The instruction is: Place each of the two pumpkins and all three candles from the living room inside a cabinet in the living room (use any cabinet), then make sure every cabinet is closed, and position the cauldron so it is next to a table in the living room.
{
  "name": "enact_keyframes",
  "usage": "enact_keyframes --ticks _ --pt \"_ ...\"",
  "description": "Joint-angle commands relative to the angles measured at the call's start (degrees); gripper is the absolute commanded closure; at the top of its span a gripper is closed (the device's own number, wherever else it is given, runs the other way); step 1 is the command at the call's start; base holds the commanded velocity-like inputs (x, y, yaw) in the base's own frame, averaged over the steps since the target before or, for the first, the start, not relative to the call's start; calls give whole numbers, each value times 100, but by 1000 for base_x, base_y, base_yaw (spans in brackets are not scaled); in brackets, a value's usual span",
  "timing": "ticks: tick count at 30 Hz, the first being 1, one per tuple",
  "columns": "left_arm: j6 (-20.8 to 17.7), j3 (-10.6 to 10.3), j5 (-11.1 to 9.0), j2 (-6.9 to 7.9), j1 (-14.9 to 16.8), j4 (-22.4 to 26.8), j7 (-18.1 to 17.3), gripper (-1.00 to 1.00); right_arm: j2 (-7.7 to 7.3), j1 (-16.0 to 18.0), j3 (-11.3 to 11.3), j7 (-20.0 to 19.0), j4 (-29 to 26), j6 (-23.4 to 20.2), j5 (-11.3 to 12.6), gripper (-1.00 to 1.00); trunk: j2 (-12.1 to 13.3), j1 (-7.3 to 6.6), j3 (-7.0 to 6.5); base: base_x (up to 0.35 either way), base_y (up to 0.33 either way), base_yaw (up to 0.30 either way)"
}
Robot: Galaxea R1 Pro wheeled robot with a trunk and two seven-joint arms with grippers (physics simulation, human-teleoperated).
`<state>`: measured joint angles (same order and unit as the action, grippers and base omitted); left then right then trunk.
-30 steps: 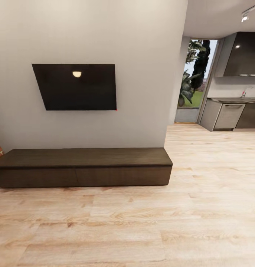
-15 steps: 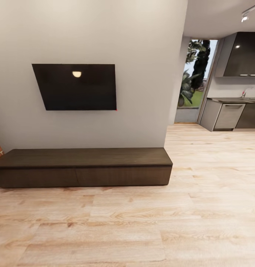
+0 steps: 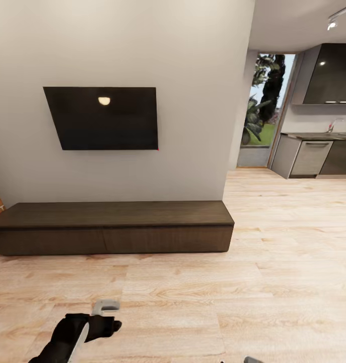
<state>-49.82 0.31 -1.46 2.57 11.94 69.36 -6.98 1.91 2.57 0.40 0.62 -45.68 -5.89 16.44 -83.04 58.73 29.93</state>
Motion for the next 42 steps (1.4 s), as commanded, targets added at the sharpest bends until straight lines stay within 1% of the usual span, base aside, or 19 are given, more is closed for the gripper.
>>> enact_keyframes --ticks 1,2,4,5,7,11,14,17,20,21,22,24,25,28,31,33,37,41,42 --pt "-71 -4 -61 -9 83 57 -8 -100 2 16 2 -9 -139 5 358 -100 -3 0 6 0 0 0" --pt "-80 -6 -74 -11 104 70 -4 -100 2 20 1 -12 -161 42 455 -100 -3 0 6 0 0 0" --pt "-113 -16 -107 4 229 101 3 -100 2 27 -8 -19 -184 356 715 -100 -3 0 6 0 0 0" --pt "-129 -17 -114 13 271 105 3 -100 2 28 -11 -19 -179 468 753 -100 -3 0 6 0 0 0" --pt "-295 -15 -148 41 416 114 -7 -100 1 31 -34 -23 -135 1004 855 -100 -3 0 6 0 0 0" --pt "-560 -42 -157 -1 471 115 -17 -100 2 32 -42 -93 -79 1274 918 -100 -3 0 6 0 0 0" --pt "-677 -42 -234 -23 481 269 -101 -100 -3 33 -35 -442 -20 1326 1139 -100 -3 0 6 0 0 0" --pt "-733 -62 -658 23 472 577 -367 -100 -3 33 -25 -860 87 1336 1543 -100 -3 0 6 0 0 0" --pt "-767 -77 -1381 135 456 994 -586 -100 -24 73 -12 -1154 73 1322 2270 -100 -3 0 6 0 0 0" --pt "-771 -86 -1490 170 454 1055 -603 -100 -28 103 -13 -1183 74 1316 2403 -100 -3 0 6 0 0 0" --pt "-775 -113 -1694 238 451 1153 -630 -100 -33 173 -16 -1231 92 1308 2634 -100 -3 0 6 0 0 0" --pt "-780 -277 -2062 339 445 1260 -661 -100 -29 268 -33 -1283 131 1331 2920 -100 -44 22 24 0 0 0" --pt "-781 -328 -2149 357 444 1275 -665 -100 -24 281 -36 -1290 141 1341 2956 -100 -84 44 42 0 0 0" --pt "-783 -510 -2674 473 442 1313 -677 -100 -16 320 -45 -1322 109 1398 3068 -100 -204 110 96 0 0 0" --pt "-783 -564 -3075 636 441 1321 -680 -100 -21 390 -31 -1476 -29 1401 3161 -100 -324 176 150 0 0 0" --pt "-783 -580 -3551 839 441 1314 -681 -100 -23 473 -2 -1794 -225 1398 3290 -100 -405 219 186 0 0 0" --pt "-784 -643 -4394 1212 440 1304 -682 -100 -18 530 -6 -2226 -358 1424 3792 -100 -565 307 258 0 0 0" --pt "-784 -738 -5039 1569 428 1287 -685 -100 -15 555 -9 -2295 -403 1485 3938 -100 -725 395 330 0 0 0" --pt "-784 -745 -5122 1610 426 1283 -686 -100 -17 556 -8 -2296 -402 1499 3954 -100 -765 417 347 0 0 0"
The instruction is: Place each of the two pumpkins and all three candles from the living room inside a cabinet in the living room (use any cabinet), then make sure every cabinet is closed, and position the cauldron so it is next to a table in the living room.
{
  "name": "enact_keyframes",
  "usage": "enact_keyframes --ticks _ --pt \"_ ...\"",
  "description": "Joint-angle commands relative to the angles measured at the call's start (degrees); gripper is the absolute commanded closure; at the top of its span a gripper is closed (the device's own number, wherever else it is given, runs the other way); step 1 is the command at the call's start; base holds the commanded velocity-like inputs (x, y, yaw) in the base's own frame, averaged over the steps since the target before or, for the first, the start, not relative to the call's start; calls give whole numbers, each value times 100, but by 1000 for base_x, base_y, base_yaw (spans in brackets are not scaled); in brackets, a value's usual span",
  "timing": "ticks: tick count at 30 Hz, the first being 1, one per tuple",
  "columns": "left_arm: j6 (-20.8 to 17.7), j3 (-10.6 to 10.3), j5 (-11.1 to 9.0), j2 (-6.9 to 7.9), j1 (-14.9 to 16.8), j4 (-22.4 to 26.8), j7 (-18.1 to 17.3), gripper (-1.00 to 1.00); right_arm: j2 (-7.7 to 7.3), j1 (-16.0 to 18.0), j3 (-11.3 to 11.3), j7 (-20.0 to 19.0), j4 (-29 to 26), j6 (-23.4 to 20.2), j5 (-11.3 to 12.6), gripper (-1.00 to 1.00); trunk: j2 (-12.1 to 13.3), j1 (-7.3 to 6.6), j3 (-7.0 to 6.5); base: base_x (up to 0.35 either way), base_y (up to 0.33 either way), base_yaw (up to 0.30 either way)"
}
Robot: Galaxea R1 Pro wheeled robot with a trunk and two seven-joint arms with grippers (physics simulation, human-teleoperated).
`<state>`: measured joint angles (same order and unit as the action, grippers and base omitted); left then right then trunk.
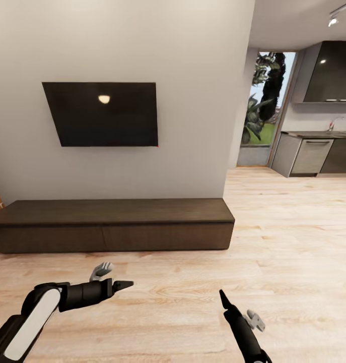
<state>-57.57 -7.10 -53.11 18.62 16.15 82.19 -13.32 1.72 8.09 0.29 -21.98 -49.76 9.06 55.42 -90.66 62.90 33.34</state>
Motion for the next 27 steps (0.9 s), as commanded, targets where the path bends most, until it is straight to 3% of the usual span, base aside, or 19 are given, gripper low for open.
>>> enact_keyframes --ticks 1,3,4,5,7,10,15,19,23,27 --pt "-8 -14 -138 76 -5 -9 -52 -100 -2 5 7 -52 16 24 92 -100 -44 22 24 0 0 0" --pt "-8 -38 -522 182 -26 -14 -51 -100 -9 7 20 -96 38 46 218 -100 -125 66 60 0 0 0" --pt "-8 -43 -614 204 -29 -15 -52 -100 -10 7 20 -108 40 49 277 -100 -165 88 78 0 0 0" --pt "-7 -64 -862 268 -40 -17 -53 -100 -12 8 19 -206 47 48 513 -100 -205 110 96 0 0 0" --pt "-2 -136 -1123 318 -85 -23 -50 -100 -13 8 5 -527 74 40 842 -100 -285 154 132 0 0 0" --pt "4 -290 -1418 350 -126 -23 -48 -100 -19 8 2 -1162 96 32 1071 -100 -405 220 186 0 0 0" --pt "1 -355 -1635 363 -232 -21 -48 -100 -20 8 9 -1661 102 10 1146 -100 -606 330 275 0 0 0" --pt "1 -375 -1830 373 -289 -23 -48 -100 -6 8 -4 -1643 105 31 1119 -100 -766 418 347 0 0 0" --pt "0 -378 -1882 384 -308 -56 -48 -100 -1 8 8 -1631 106 3 1171 -100 -927 505 419 0 0 0" --pt "0 -439 -1898 387 -327 -134 -48 -100 3 8 8 -1682 114 -22 1573 -100 -1087 593 491 0 0 0"
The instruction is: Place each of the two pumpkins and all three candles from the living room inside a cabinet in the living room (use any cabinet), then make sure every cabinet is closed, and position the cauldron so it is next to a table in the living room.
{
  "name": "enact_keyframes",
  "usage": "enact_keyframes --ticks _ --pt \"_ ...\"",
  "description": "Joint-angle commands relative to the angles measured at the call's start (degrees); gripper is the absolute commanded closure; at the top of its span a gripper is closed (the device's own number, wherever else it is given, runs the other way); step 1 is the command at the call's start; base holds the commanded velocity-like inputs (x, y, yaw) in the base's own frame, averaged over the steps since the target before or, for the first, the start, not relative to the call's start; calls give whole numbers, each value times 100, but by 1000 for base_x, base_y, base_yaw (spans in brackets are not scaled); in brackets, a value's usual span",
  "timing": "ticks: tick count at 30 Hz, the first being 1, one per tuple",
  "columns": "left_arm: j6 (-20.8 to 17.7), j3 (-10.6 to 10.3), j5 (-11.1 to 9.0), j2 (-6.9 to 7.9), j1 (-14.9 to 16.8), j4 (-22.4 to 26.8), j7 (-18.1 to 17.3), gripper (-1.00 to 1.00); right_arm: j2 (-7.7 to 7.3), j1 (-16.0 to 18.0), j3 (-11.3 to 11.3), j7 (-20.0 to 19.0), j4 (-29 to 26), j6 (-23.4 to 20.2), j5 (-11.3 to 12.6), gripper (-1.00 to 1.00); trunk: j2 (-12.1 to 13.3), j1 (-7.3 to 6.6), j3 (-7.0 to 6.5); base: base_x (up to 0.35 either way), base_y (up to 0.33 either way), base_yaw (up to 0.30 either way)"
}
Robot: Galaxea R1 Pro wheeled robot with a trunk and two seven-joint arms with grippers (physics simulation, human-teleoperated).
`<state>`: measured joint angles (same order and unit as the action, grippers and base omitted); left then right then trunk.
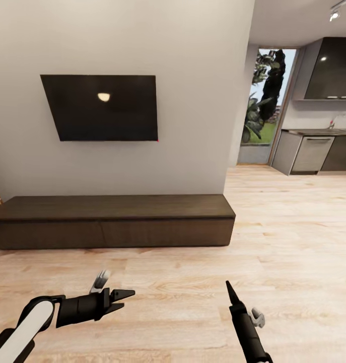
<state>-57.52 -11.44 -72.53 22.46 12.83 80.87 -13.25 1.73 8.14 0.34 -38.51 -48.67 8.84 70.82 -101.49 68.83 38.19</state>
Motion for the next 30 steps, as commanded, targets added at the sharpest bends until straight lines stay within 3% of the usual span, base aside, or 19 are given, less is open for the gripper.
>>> enact_keyframes --ticks 1,4,8,13,16,30 --pt "-4 -9 43 4 4 -9 -55 -100 3 4 1 -33 5 -1 73 -100 -44 22 24 0 0 0" --pt "-4 -35 44 -7 1 -42 -55 -100 1 4 -6 -32 14 -10 194 -100 -164 88 78 0 0 0" --pt "3 -291 40 -21 0 -47 -55 -100 -16 4 -7 -61 278 -49 346 -100 -325 176 150 0 0 0" --pt "4 -389 38 -55 0 -47 -55 -100 -22 4 5 -299 445 -739 683 -100 -525 286 239 0 0 0" --pt "4 -399 37 -53 0 -48 -55 -100 -23 4 8 -388 523 -943 815 -100 -646 351 293 0 0 0" --pt "12 -403 37 -82 0 -54 -47 -100 -23 4 10 -427 562 -986 856 -100 -1207 659 544 0 0 0"
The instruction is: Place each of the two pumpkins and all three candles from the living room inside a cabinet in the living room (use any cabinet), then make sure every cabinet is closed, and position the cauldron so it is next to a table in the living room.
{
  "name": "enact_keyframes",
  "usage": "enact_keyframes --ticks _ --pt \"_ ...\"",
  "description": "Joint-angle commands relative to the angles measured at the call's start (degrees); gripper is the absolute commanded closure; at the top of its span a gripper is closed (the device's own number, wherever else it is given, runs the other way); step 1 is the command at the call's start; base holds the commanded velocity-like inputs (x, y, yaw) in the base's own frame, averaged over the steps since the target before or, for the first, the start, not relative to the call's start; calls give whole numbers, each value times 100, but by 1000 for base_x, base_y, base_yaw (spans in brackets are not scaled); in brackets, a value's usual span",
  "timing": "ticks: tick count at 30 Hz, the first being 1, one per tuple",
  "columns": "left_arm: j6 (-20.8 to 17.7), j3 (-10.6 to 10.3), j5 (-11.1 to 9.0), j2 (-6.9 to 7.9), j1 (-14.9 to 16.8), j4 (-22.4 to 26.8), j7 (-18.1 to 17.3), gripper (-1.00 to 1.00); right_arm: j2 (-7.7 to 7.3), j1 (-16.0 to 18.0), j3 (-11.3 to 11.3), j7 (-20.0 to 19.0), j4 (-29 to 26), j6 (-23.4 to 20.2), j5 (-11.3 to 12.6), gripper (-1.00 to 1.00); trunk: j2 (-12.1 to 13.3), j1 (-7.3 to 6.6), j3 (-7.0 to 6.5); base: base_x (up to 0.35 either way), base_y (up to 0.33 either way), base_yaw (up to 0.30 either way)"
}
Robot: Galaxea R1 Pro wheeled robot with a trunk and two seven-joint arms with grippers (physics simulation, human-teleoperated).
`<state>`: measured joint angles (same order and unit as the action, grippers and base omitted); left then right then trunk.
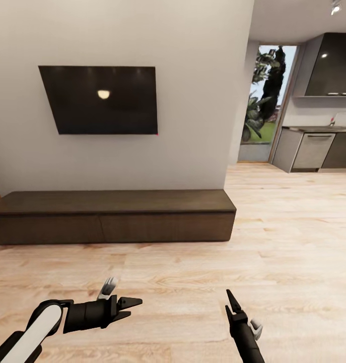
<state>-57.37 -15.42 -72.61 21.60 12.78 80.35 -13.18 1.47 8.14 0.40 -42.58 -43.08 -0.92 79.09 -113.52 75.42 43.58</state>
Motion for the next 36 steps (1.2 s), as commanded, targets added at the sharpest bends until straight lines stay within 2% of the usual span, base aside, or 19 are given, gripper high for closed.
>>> enact_keyframes --ticks 1,11,16,21,36 --pt "-3 -5 45 3 5 -2 -54 -100 2 3 4 -22 2 -10 31 -100 -44 22 24 0 0 0" --pt "-2 -2 53 -2 5 0 -53 -100 2 3 12 -23 10 -13 36 -100 -445 241 203 0 0 0" --pt "7 -176 54 -7 5 4 -53 -100 2 3 12 -23 10 -4 29 -100 -646 351 293 0 0 0" --pt "17 -254 54 -10 5 3 -53 -100 2 3 14 -51 10 1 27 -100 -846 461 383 0 0 0" --pt "24 -275 54 -9 5 1 -53 -100 2 3 18 -67 18 22 27 -100 -1448 790 652 0 0 0"
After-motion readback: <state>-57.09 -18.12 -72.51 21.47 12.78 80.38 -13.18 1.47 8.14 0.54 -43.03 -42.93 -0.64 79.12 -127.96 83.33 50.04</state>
